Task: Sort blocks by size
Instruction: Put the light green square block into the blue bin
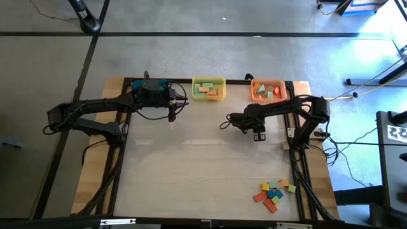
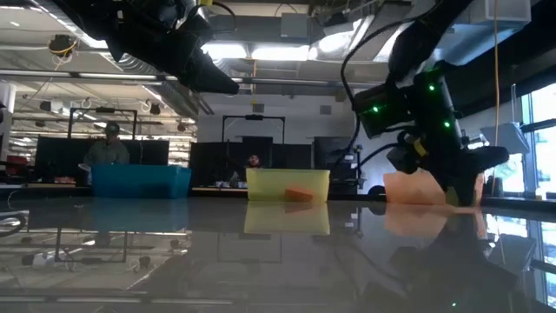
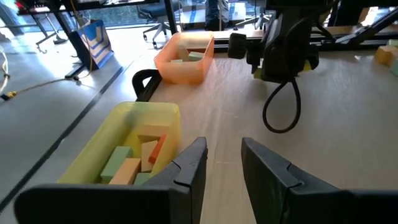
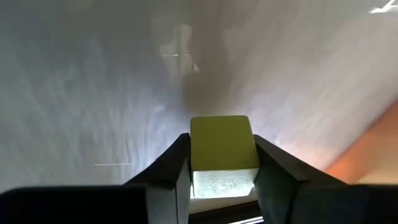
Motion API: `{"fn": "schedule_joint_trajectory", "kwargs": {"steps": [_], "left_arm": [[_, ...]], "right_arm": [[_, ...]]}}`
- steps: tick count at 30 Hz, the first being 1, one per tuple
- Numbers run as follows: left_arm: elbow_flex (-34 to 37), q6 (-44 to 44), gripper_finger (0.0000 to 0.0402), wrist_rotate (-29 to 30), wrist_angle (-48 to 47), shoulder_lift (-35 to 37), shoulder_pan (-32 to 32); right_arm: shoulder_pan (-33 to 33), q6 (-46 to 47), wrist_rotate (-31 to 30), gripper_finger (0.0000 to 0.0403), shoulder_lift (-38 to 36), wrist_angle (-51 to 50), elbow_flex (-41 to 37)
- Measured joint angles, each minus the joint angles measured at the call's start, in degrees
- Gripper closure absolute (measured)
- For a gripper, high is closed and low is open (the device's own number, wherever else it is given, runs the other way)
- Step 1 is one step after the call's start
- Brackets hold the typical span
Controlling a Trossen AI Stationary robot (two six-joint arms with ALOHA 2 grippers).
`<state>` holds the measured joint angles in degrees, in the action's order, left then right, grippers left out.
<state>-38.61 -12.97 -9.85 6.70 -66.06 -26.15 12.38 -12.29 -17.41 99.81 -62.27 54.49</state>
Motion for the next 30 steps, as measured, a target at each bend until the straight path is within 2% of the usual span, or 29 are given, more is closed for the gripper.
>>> {"fn": "schedule_joint_trajectory", "kwargs": {"steps": [5,8,11,14,18,22,25,30], "left_arm": [[0.0,-0.7,0.0314,0.0,0.0,0.0,0.0],[0.0,-0.9,0.0314,0.0,0.0,0.0,0.0],[0.0,-1.0,0.0309,0.0,0.4,0.0,0.0],[0.0,-2.1,0.0280,0.0,0.3,0.0,0.0],[0.0,-5.7,0.0219,0.0,0.5,0.0,0.0],[0.0,-12.3,0.0167,0.2,0.4,0.0,1.2],[0.0,-18.0,0.0151,1.3,0.4,0.0,3.1],[0.0,-26.6,0.0154,7.2,3.2,-0.1,7.7]], "right_arm": [[0.0,0.0,1.4,0.0274,0.0,-1.3,5.9],[0.0,0.0,3.2,0.0274,-0.5,1.4,10.0],[0.2,-1.8,5.4,0.0274,-2.5,10.9,11.5],[1.7,-4.1,9.4,0.0274,-4.6,23.2,11.3],[5.4,-3.7,18.3,0.0275,-5.5,38.2,10.4],[9.1,1.5,31.8,0.0274,-5.2,55.6,8.9],[11.1,7.6,39.4,0.0274,-5.1,64.8,8.2],[11.2,17.2,46.6,0.0275,-5.0,77.2,7.3]]}}
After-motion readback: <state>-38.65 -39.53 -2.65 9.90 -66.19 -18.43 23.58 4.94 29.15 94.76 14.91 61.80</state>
